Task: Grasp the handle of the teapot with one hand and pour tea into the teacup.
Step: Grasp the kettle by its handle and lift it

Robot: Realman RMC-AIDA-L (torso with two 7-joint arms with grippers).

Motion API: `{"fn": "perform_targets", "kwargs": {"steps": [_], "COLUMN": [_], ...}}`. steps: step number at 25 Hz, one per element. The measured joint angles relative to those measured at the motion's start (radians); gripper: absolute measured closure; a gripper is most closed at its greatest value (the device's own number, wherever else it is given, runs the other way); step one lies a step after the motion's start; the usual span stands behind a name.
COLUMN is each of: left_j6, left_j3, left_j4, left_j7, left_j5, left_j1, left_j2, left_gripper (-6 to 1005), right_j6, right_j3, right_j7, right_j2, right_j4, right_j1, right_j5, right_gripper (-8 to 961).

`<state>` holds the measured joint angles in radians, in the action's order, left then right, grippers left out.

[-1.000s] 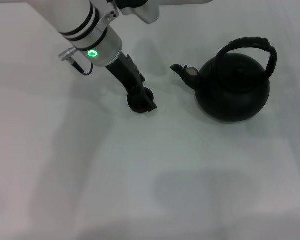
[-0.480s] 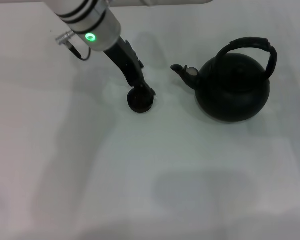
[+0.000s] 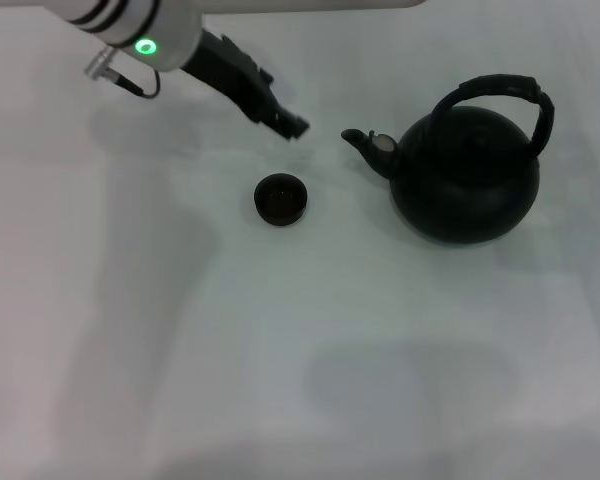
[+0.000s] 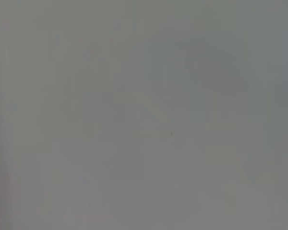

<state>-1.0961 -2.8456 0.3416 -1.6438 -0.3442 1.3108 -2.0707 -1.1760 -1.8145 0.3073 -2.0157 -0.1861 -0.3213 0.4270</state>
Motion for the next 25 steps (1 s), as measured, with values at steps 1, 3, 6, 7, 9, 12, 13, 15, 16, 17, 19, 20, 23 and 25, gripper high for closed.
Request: {"fn": "perform_targets", "kwargs": {"steps": [1, 3, 6, 7, 9, 12, 13, 15, 16, 17, 19, 20, 23, 25], "left_j6": [0.009, 0.013, 0.019, 0.019, 0.019, 0.014, 0.013, 0.013, 0.013, 0.013, 0.004, -0.002, -0.073, -0.1], "left_j3": [0.0, 0.0, 0.0, 0.0, 0.0, 0.0, 0.0, 0.001, 0.002, 0.001, 0.002, 0.002, 0.008, 0.01], "left_j4": [0.025, 0.033, 0.039, 0.04, 0.036, 0.004, -0.014, -0.076, -0.097, -0.13, -0.194, -0.207, -0.256, -0.285], "left_j7": [0.019, 0.034, 0.108, 0.145, 0.21, 0.362, 0.406, 0.536, 0.584, 0.657, 0.784, 0.808, 0.964, 1.022], "left_j5": [0.097, 0.146, 0.302, 0.376, 0.488, 0.7, 0.763, 0.928, 0.981, 1.057, 1.188, 1.212, 1.356, 1.433], "left_j1": [-0.023, -0.037, -0.085, -0.107, -0.146, -0.224, -0.253, -0.329, -0.352, -0.385, -0.449, -0.463, -0.543, -0.581], "left_j2": [-0.001, -0.002, -0.003, -0.002, -0.002, -0.004, -0.004, -0.004, -0.004, -0.004, -0.004, -0.004, -0.005, -0.006], "left_gripper": [121, 121, 121, 122, 122, 122, 122, 121, 121, 121, 121, 121, 121, 122], "right_j6": [-0.001, -0.001, 0.002, 0.002, 0.002, 0.006, 0.011, 0.021, 0.024, 0.025, 0.026, 0.026, 0.026, 0.025], "right_j3": [0.001, 0.001, 0.001, 0.001, 0.001, 0.001, 0.001, 0.001, 0.001, 0.001, 0.001, -0.001, -0.008, -0.009], "right_j7": [0.0, 0.0, 0.0, 0.0, 0.0, 0.0, 0.0, 0.001, 0.005, 0.013, 0.038, 0.053, 0.108, 0.145], "right_j2": [0.0, 0.0, 0.0, 0.0, 0.0, 0.0, 0.0, 0.001, 0.001, 0.001, 0.002, 0.002, 0.006, 0.01], "right_j4": [0.0, -0.001, -0.003, -0.003, -0.005, -0.007, -0.007, -0.008, -0.008, -0.008, -0.009, -0.009, -0.005, -0.004], "right_j1": [0.0, 0.0, 0.001, 0.001, 0.001, -0.001, -0.001, -0.004, -0.005, -0.006, -0.007, -0.008, -0.013, -0.015], "right_j5": [0.012, 0.024, 0.047, 0.05, 0.05, 0.051, 0.054, 0.064, 0.071, 0.073, 0.074, 0.073, 0.057, 0.027], "right_gripper": [84, 84, 84, 84, 84, 84, 84, 84, 84, 84, 84, 84, 84, 84]}}
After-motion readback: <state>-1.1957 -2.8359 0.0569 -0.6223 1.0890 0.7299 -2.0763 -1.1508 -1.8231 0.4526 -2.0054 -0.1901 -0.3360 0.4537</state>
